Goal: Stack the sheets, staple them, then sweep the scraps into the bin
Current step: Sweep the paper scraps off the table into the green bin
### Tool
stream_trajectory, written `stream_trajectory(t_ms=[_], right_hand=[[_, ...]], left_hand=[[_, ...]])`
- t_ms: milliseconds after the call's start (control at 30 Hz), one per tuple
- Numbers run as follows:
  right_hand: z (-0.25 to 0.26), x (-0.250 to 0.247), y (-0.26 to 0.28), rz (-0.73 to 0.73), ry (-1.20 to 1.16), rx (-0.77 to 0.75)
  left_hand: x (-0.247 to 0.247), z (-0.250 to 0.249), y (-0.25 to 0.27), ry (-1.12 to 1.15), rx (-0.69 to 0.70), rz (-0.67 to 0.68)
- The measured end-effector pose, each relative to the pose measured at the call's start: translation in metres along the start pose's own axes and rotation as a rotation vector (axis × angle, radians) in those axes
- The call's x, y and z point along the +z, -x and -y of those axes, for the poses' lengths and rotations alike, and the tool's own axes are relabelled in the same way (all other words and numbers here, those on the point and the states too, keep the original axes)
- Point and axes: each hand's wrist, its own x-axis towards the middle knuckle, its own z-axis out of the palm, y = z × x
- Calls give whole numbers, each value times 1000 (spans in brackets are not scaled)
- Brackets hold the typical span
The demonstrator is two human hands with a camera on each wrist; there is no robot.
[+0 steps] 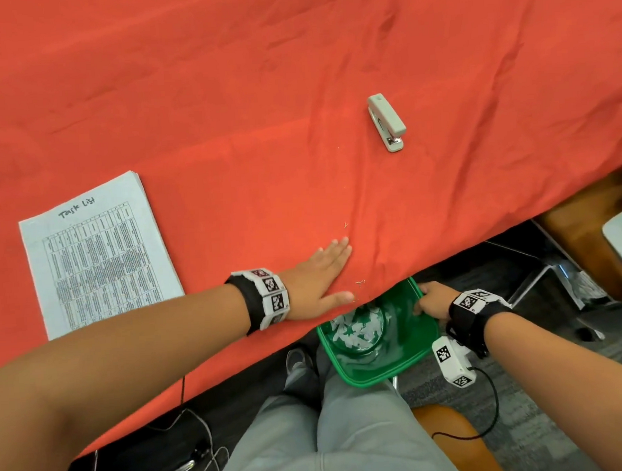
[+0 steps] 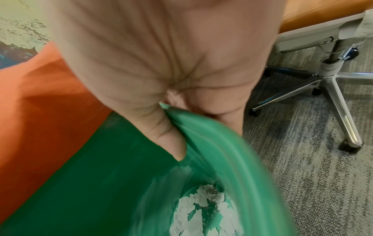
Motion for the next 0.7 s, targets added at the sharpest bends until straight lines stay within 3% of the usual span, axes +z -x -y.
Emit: stream_trajectory(t_ms=[100,267,400,600,700], right_hand=[[1,2,1,1,36,1],[0,5,0,-11,34,-10],[-4,9,-1,-22,33,-17],[-11,15,2,-7,8,-23],[-13,20,3,-4,6,-10]], left_hand=[[9,-13,8,89,7,-2],[-18,0,-15,112,-125,-147],[-26,5,-35,70,-164,-142],[14,-35,-12,-5,1,-21],[30,-52,0,75,25,19]])
